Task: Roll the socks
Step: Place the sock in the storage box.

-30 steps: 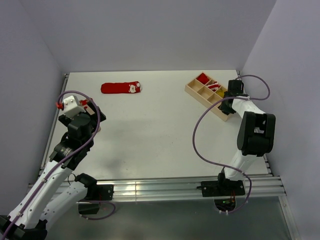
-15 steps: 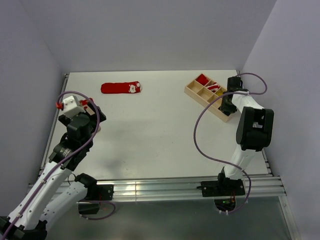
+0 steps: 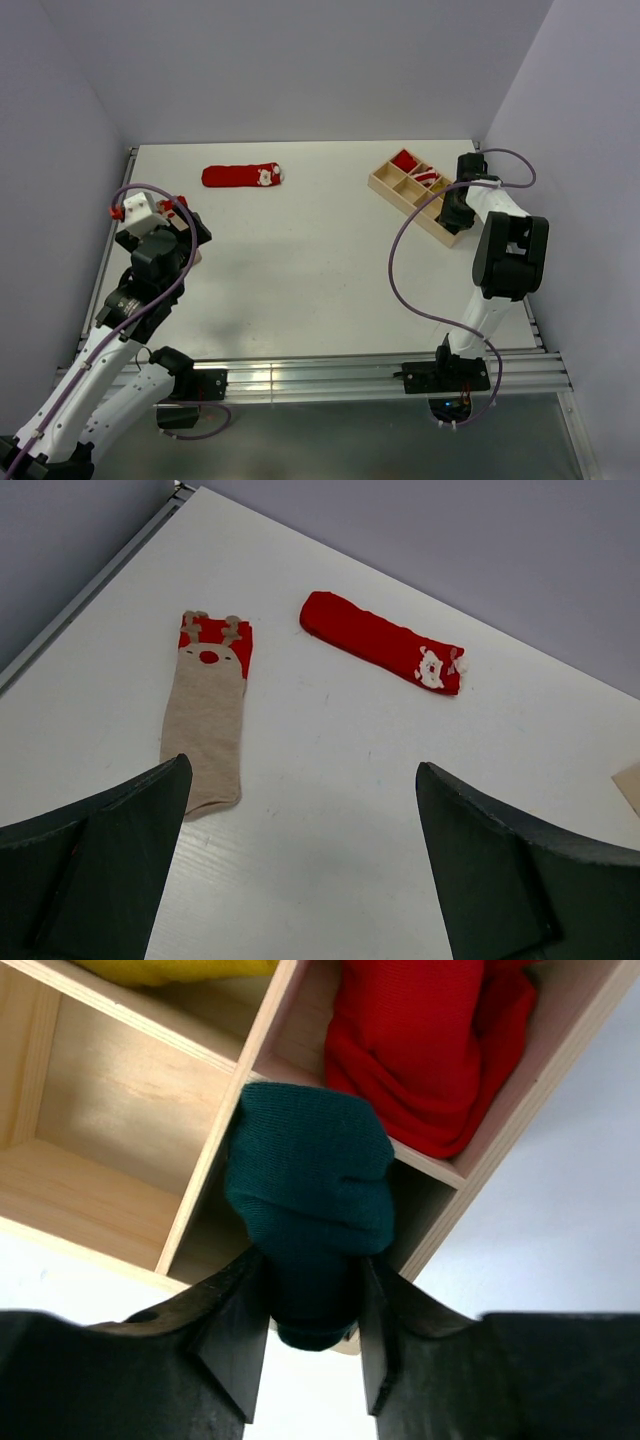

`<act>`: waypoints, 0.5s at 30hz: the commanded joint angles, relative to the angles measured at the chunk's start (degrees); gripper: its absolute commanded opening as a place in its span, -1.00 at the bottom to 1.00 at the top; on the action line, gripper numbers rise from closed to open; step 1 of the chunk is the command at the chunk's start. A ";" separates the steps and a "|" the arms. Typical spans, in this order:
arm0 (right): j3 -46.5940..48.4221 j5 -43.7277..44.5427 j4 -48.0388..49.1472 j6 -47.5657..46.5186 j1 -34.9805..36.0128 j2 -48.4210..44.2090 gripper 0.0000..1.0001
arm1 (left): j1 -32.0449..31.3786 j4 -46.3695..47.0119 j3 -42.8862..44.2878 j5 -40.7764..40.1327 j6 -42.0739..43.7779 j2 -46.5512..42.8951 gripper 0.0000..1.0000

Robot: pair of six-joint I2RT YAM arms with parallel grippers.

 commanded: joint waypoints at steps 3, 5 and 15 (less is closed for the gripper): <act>0.78 -2.22 -12.93 0.33 0.47 -1.80 -0.03 | 0.00 2.17 -0.46 0.65 0.93 -0.91 0.99; 1.57 -2.31 -13.37 0.50 0.47 -2.59 0.01 | 0.09 2.17 -0.54 0.74 1.02 -0.91 0.99; 3.15 -1.34 -12.93 2.35 0.38 -6.10 0.08 | 0.00 2.08 -0.55 0.74 0.93 -0.82 0.99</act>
